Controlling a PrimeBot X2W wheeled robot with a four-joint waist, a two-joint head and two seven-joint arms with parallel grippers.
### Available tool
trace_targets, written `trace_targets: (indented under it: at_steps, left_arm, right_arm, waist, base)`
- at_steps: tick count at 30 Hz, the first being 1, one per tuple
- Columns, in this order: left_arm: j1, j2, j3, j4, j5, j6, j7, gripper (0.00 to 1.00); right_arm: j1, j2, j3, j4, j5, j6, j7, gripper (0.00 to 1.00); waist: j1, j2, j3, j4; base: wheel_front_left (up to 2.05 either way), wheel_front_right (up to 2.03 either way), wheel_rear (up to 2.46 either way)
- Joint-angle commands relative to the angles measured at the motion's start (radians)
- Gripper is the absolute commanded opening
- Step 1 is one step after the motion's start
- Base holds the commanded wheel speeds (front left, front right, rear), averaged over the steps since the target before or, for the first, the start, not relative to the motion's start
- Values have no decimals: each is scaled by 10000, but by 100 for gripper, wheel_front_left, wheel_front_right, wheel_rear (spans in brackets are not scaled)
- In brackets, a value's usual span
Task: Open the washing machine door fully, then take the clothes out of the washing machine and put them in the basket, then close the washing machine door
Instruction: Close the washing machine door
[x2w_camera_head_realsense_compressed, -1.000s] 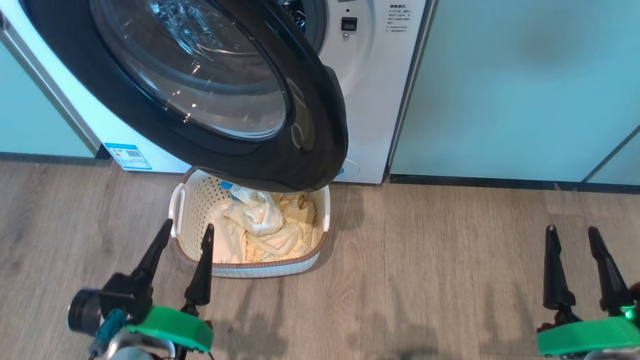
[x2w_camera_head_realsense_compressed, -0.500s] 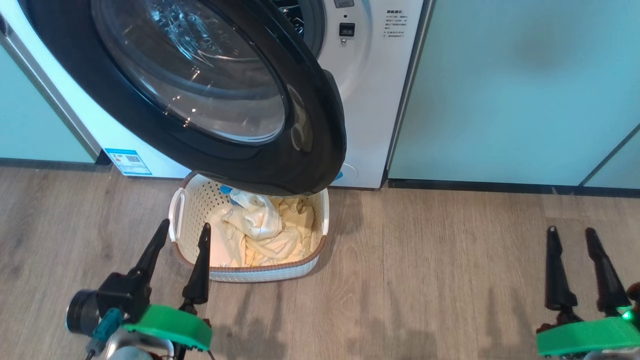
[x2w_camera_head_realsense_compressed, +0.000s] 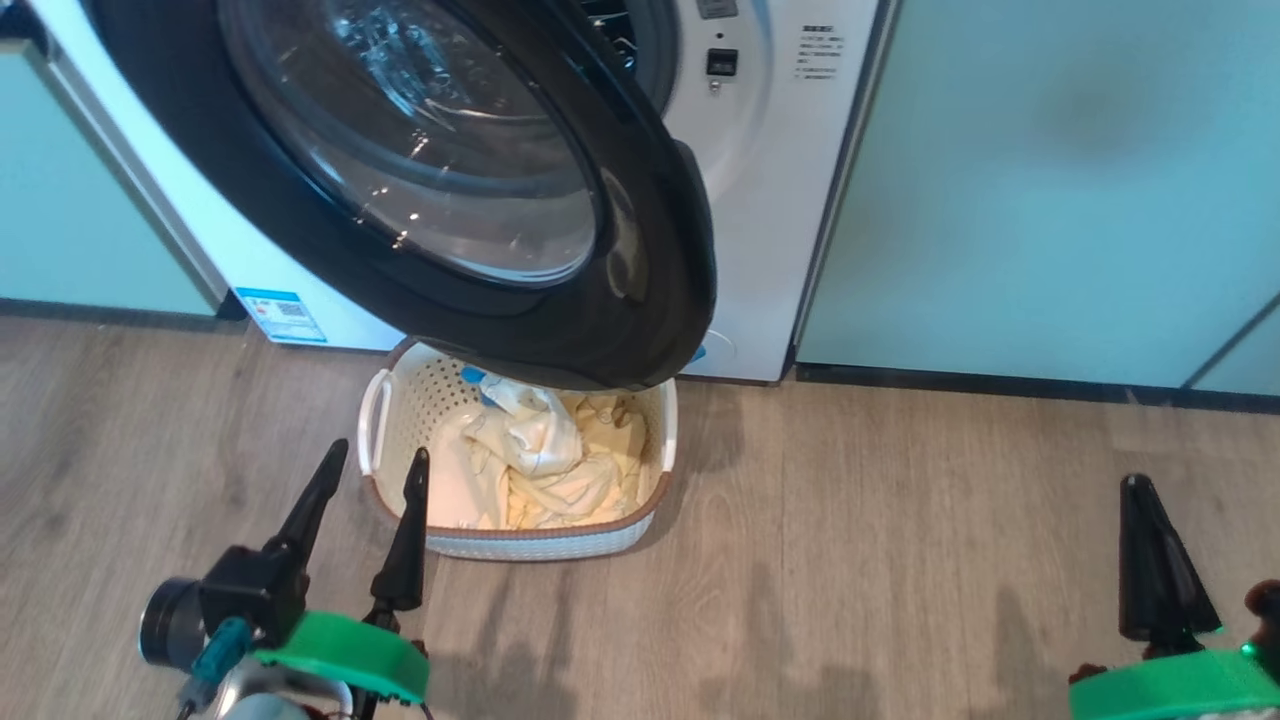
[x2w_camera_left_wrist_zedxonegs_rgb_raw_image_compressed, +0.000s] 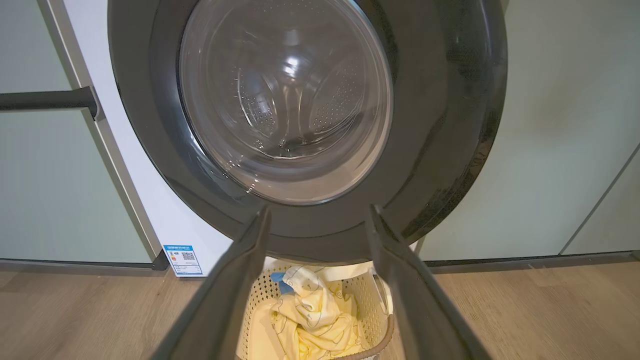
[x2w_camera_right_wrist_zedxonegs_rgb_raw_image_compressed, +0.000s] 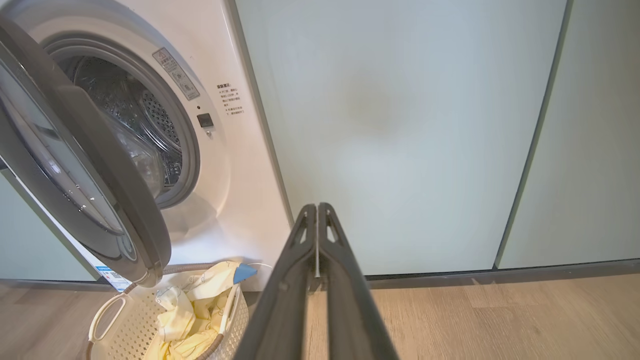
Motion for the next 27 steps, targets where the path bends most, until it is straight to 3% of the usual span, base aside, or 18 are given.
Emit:
trace_targets:
  at_steps: [1, 13, 27]
  left_arm:
    - [-290, 60, 344, -287, 106, -77, -53, 100]
    - [-413, -226, 114, -251, 191, -239, -53, 100]
    - [-877, -682, -55, -124, 403, -692, -53, 100]
  right_arm:
    - [-195, -91, 175, -235, 35, -29, -95, 0]
    - [-869, -91, -178, 319, -167, -29, -95, 0]
    - [-3631, -141, -687, 1206, -827, -29, -95, 0]
  waist:
    - [0, 0, 8, 144]
    - [0, 0, -15, 1541]
    - [0, 0, 213, 3076]
  base:
    - [0, 0, 0]
    - [0, 0, 0]
    - [0, 0, 0]
